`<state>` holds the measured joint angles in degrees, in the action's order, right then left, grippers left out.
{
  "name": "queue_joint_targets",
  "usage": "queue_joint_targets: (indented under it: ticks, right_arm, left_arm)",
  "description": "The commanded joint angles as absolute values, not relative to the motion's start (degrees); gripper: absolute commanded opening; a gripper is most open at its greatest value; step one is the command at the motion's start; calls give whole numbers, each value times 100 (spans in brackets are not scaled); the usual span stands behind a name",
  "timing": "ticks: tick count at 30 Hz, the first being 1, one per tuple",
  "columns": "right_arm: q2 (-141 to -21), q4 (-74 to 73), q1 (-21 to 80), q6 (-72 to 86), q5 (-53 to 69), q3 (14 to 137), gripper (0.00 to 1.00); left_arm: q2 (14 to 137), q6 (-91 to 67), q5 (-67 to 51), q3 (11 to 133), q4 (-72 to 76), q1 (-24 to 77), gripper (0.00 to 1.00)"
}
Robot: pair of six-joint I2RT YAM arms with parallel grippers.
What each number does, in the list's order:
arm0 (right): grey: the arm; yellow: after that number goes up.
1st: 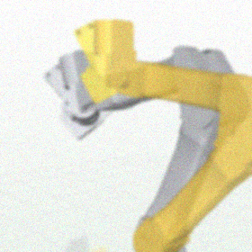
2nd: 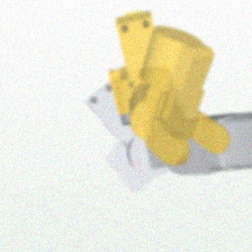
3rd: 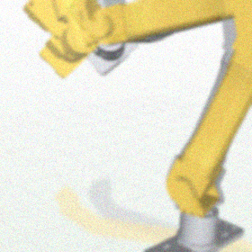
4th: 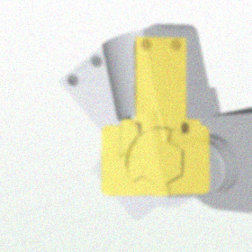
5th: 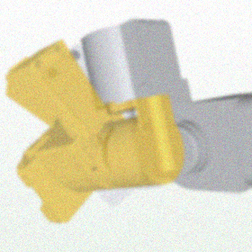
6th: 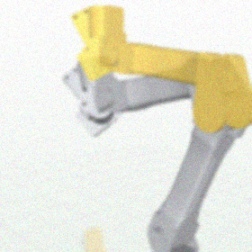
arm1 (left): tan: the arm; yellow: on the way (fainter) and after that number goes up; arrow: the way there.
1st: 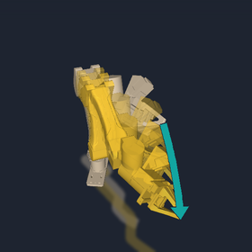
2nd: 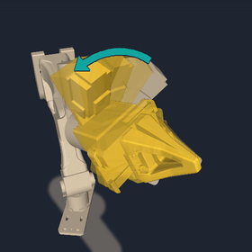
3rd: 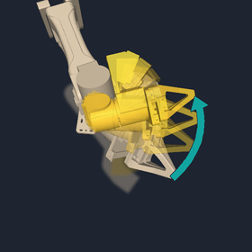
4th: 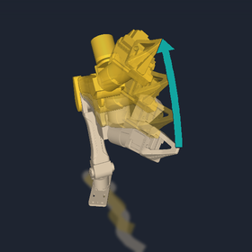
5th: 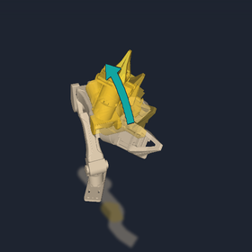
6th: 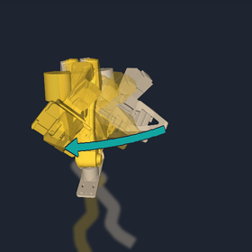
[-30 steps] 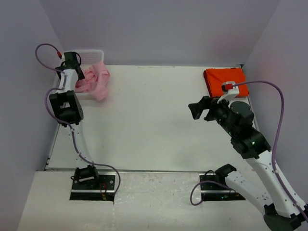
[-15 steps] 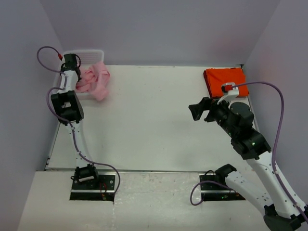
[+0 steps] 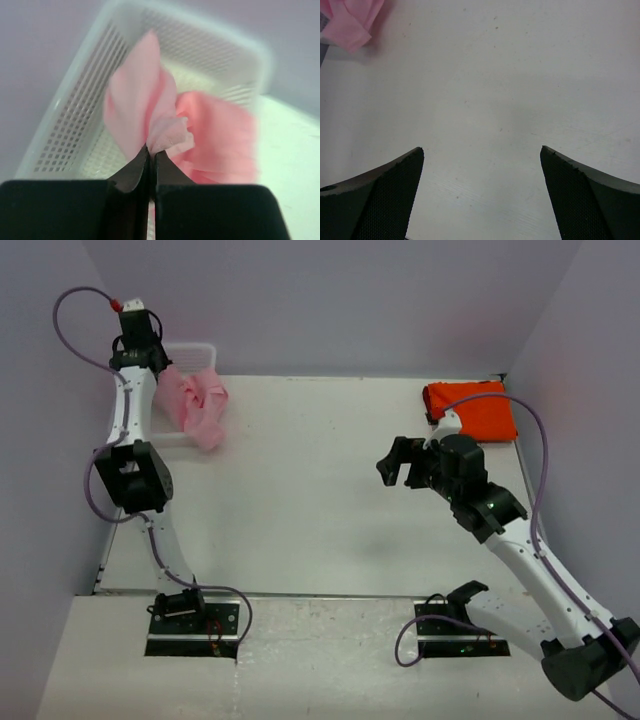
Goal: Fold and stack the t-shirts
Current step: Grab crumpled tshirt from bin with the left arm, then move the tshirt to the center of the board
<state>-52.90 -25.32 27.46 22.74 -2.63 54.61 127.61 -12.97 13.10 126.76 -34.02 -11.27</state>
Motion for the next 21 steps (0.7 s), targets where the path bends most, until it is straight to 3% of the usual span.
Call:
queue_joint_targets:
  ticks: [1,16,19,21]
  right_arm:
    - [-5562,-2303,2804,2365,-229,5537,99]
    - [-5810,-1995,2936,2513,-370,5493,99]
    - [-5652,-2100,3023,2540,-141,5528,99]
    - [-5581,-2179,3146,2540,-45,5528,98]
  left_arm:
    - [11331,-1292,458,13157,-3260,-739,0]
    - [7772,-2083,-2802,12754,-3015,-62,0]
    - [7219,-2346,-3075,11947,-2927,-62,0]
    - [6910,-2574,-3268,10780,-2594,-61,0]
